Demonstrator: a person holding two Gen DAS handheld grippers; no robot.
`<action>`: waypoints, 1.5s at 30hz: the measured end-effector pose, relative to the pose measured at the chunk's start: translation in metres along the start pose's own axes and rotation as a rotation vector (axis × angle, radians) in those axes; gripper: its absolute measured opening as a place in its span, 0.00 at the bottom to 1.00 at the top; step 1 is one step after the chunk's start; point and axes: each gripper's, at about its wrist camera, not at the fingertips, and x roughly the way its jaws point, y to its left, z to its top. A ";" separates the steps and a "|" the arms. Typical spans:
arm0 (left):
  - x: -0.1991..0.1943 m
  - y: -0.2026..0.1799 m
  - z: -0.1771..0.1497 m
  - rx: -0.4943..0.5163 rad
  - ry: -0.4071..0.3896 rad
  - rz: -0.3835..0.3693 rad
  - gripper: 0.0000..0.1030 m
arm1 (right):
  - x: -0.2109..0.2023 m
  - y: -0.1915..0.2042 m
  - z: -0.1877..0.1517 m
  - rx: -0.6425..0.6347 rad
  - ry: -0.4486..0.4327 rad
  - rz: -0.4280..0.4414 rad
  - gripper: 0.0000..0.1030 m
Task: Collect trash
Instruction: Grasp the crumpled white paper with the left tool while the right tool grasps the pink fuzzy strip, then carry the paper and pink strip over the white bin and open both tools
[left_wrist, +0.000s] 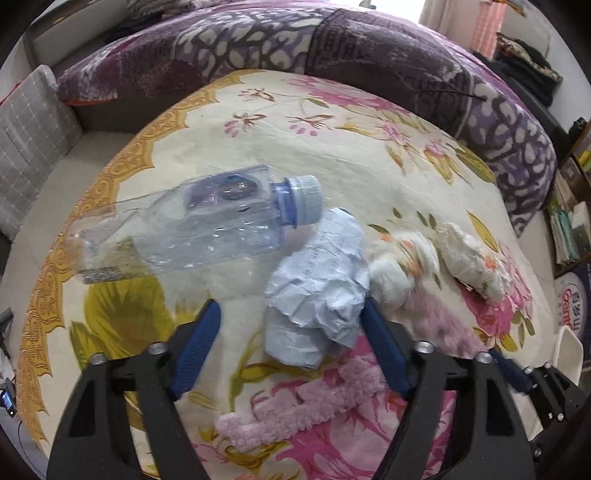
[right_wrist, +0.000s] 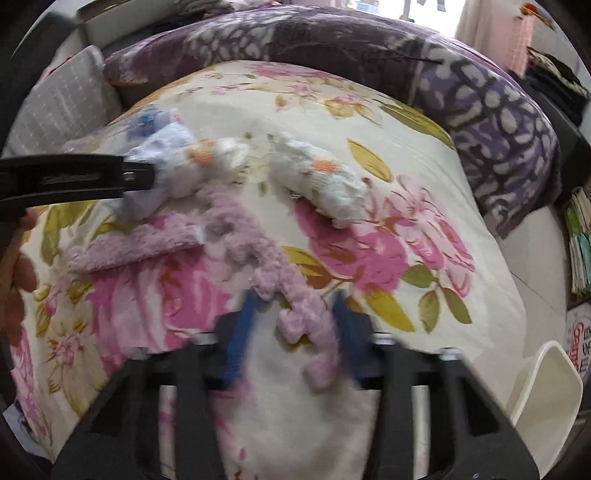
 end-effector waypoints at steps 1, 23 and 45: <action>0.000 -0.002 -0.001 0.010 0.006 -0.026 0.46 | -0.001 0.003 -0.001 -0.010 0.002 0.001 0.22; -0.090 -0.017 -0.022 -0.023 -0.184 0.028 0.41 | -0.096 -0.012 -0.008 0.155 -0.210 0.014 0.22; -0.147 -0.099 -0.047 0.021 -0.367 -0.011 0.42 | -0.153 -0.084 -0.024 0.370 -0.342 -0.093 0.22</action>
